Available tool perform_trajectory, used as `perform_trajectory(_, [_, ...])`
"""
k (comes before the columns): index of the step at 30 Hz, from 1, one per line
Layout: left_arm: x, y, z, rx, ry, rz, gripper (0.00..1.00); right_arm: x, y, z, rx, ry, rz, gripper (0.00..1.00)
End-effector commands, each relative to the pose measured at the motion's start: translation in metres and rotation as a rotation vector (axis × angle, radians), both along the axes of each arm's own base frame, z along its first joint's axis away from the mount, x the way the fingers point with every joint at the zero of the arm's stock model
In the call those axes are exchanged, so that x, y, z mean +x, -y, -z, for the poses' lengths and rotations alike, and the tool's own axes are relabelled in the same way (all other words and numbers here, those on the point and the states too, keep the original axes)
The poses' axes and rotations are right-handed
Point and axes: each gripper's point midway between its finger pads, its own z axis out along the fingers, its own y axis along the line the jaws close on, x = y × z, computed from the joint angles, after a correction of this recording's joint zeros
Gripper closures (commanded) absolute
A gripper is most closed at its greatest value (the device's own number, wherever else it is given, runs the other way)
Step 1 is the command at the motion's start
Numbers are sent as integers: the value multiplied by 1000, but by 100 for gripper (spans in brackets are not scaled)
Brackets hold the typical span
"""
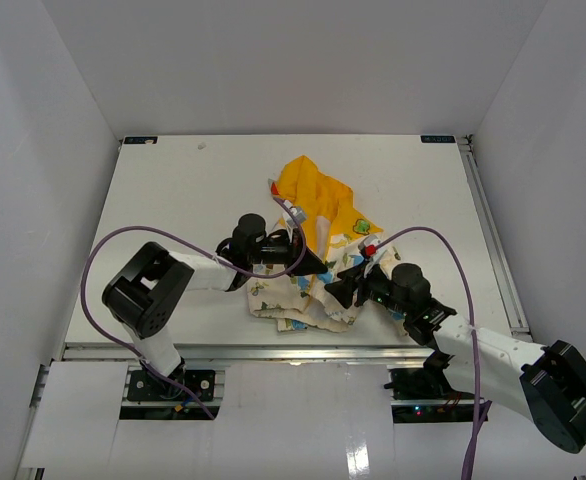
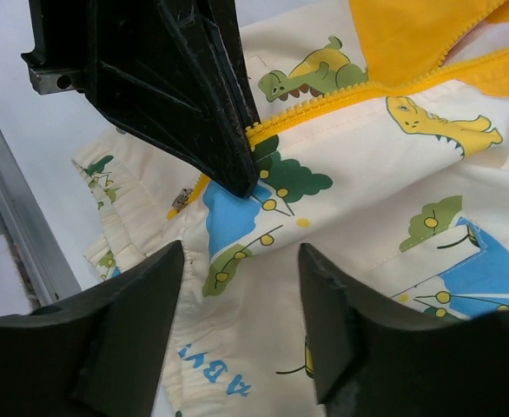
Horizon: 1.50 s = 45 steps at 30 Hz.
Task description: Zip up the jacket
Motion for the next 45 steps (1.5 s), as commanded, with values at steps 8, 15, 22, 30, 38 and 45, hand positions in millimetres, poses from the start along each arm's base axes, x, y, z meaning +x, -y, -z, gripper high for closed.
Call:
perform_trajectory(8, [18,-5,-26,-22,39,-134,100,15,1,-19,102,-63,203,28])
perform_trajectory(15, [28,-8,-21,15,40,-222,100,17,5,-33,180,-72,325,40])
perform_trajectory(22, [33,-11,-21,45,60,-293,100,8,-12,-44,220,-100,291,52])
perform_trajectory(30, [28,-9,-21,39,43,-279,100,-2,-37,-41,235,-138,270,46])
perform_trajectory(38, [5,-8,-38,-22,26,-184,100,16,-33,-20,152,-120,365,34])
perform_trajectory(45, [-11,-4,-49,-79,-12,-96,100,20,-42,-15,121,-87,336,32])
